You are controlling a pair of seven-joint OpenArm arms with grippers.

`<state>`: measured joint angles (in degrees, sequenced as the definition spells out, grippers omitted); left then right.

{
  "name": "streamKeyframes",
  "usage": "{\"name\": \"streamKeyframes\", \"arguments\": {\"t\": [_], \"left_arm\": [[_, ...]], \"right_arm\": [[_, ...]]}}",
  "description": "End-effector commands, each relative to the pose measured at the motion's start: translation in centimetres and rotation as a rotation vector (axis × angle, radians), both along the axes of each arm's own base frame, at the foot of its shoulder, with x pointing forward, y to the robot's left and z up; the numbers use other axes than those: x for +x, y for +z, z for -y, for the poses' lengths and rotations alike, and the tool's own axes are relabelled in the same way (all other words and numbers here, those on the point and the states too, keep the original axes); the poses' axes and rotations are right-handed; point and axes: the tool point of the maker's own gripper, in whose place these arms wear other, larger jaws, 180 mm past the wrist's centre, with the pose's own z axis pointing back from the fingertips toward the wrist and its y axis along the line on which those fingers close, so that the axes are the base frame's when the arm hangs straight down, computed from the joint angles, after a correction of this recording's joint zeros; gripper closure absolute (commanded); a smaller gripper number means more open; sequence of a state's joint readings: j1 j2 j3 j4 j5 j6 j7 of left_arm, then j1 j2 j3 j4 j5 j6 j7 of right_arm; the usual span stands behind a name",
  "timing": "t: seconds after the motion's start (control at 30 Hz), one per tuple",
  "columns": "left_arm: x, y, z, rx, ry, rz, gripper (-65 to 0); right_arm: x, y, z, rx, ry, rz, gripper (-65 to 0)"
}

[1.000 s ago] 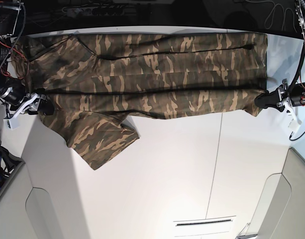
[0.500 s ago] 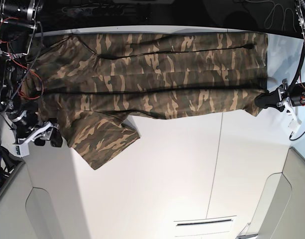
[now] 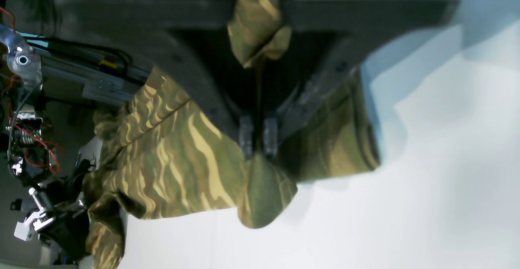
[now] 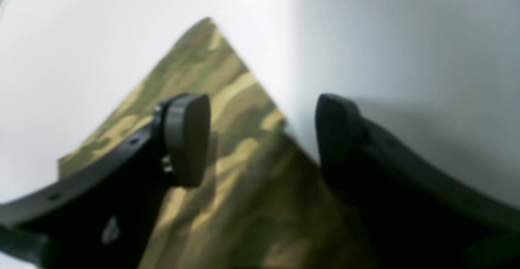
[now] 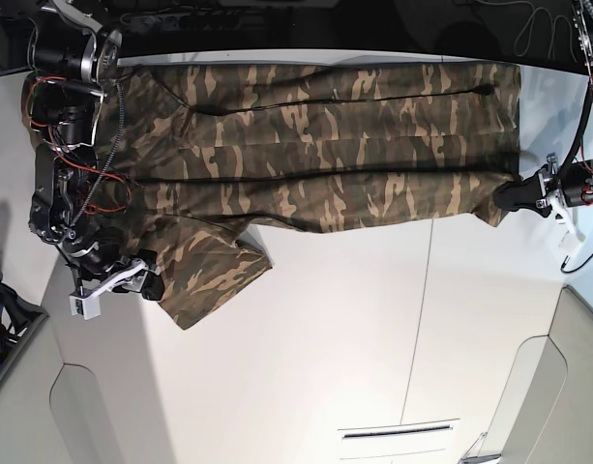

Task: Fold the T-shirt properly
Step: 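Lift the hem with both grippers and fold it over toward the collar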

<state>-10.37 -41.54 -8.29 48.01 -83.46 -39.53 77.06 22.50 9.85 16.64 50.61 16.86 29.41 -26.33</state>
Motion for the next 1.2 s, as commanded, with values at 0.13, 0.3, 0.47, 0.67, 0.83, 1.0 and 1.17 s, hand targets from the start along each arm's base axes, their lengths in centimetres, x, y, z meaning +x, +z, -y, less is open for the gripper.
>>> {"name": "streamKeyframes", "arguments": {"t": [0.13, 0.3, 0.47, 0.67, 0.83, 1.0, 1.17], "left_arm": [[1.3, 1.6, -0.4, -0.002, 0.005, 0.058, 0.0], [1.3, 1.6, -0.4, -0.001, 0.005, 0.058, 0.0], [1.3, 1.6, -0.4, -0.001, 0.005, 0.058, 0.0], [1.0, 1.9, -0.6, 0.014, -0.024, 0.050, 0.0], [1.4, 3.6, -0.7, 0.066, -0.084, 0.092, 0.0], [0.4, 4.4, -1.1, 0.127, -0.140, 0.096, 0.0], [-0.1, 5.0, -1.4, 0.166, -0.174, 0.100, 0.0]], "right_arm": [[0.6, 0.6, -1.2, 0.023, 0.019, 0.013, -40.4], [0.5, 0.5, -2.1, 0.027, 0.039, 0.011, -14.5], [0.6, 1.0, -2.4, 0.046, 0.043, 0.015, 0.0], [0.5, 4.0, -3.4, 0.067, 0.116, -0.006, 0.0], [-0.6, 7.4, -3.0, 0.048, 0.170, 0.032, 0.0], [-4.0, 9.0, -1.8, -0.015, 0.214, 0.059, 0.0], [-7.4, 9.3, -0.8, -0.038, 0.227, 0.069, 0.0]]}}
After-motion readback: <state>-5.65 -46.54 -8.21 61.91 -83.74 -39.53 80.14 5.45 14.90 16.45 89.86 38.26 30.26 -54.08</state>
